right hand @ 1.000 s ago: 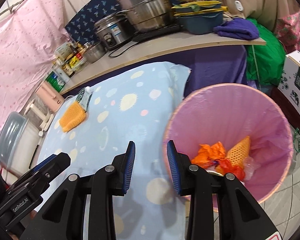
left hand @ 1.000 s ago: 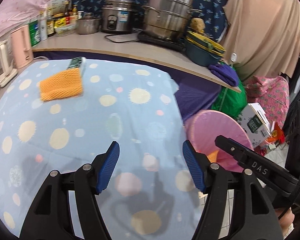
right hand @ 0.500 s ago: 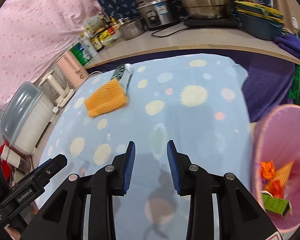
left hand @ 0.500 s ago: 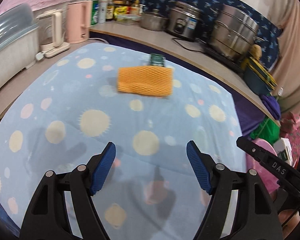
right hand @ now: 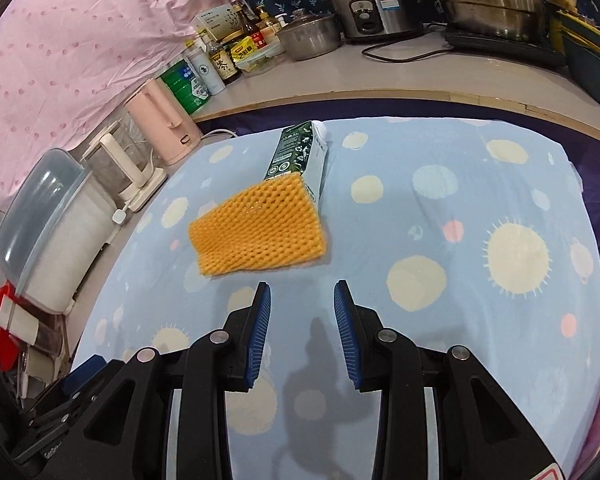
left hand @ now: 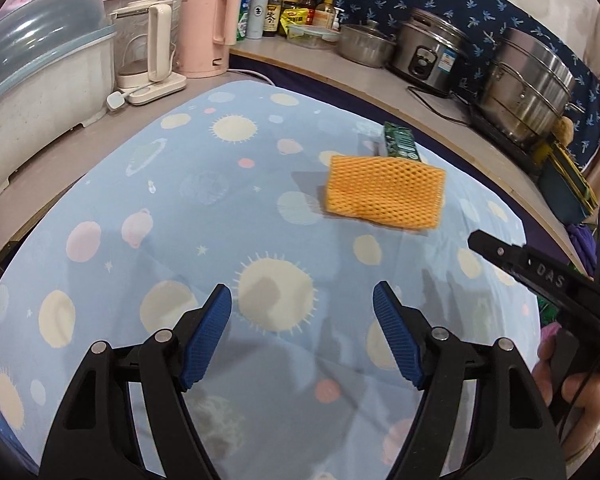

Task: Collect trash
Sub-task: 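Grasp the orange foam sheet with the right tool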

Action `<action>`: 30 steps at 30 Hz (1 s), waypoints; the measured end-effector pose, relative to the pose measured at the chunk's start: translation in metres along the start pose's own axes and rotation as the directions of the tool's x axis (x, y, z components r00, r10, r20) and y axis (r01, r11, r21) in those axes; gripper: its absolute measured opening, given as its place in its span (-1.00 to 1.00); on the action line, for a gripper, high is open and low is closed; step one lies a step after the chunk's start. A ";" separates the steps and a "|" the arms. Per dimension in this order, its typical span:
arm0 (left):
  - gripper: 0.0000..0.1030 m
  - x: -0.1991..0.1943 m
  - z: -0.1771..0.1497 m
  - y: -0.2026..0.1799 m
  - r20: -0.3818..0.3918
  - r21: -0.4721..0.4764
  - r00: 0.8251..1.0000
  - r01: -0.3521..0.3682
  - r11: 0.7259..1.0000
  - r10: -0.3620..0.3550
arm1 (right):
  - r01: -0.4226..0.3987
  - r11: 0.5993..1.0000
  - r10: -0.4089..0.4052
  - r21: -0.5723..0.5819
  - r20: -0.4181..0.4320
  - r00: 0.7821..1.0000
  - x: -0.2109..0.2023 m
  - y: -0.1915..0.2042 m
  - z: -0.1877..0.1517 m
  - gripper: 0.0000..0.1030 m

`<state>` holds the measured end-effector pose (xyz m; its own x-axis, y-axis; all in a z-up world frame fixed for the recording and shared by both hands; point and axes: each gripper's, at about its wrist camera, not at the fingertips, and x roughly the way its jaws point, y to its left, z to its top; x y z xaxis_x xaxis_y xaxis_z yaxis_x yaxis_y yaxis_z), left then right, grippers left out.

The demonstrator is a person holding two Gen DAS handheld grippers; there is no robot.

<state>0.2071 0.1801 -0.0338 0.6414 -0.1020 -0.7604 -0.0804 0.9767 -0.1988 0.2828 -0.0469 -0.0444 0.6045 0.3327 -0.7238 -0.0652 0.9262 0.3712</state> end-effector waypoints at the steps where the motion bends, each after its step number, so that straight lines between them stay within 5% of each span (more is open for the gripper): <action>1: 0.35 0.003 0.002 0.003 0.000 -0.002 1.000 -0.008 1.000 0.008 | -0.001 1.000 0.001 -0.003 -0.003 1.000 0.008 0.001 0.005 -0.35; 3: 0.35 0.007 0.004 0.007 -0.001 -0.004 1.000 -0.019 1.000 0.019 | -0.004 1.000 0.004 -0.001 0.000 1.000 0.020 0.002 0.013 -0.14; 11: 0.35 0.025 0.011 0.022 -0.011 -0.014 0.997 -0.078 0.997 0.077 | 0.006 1.000 -0.007 -0.015 -0.018 1.000 0.064 0.003 0.030 -0.12; 18: 0.35 0.030 0.014 0.020 -0.013 -0.012 0.997 -0.076 0.997 0.076 | 0.001 0.999 -0.003 -0.035 -0.043 0.999 0.073 0.001 0.023 -0.84; 30: 0.36 0.027 0.023 -0.014 0.008 0.031 0.999 -0.037 0.999 0.036 | 0.071 0.995 -0.071 0.064 -0.002 0.997 -0.014 -0.046 -0.024 -0.89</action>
<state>0.2427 0.1683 -0.0377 0.6443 -0.0647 -0.7620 -0.0803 0.9852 -0.1516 0.2584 -0.0898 -0.0650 0.6064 0.2666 -0.7491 0.0282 0.9343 0.3554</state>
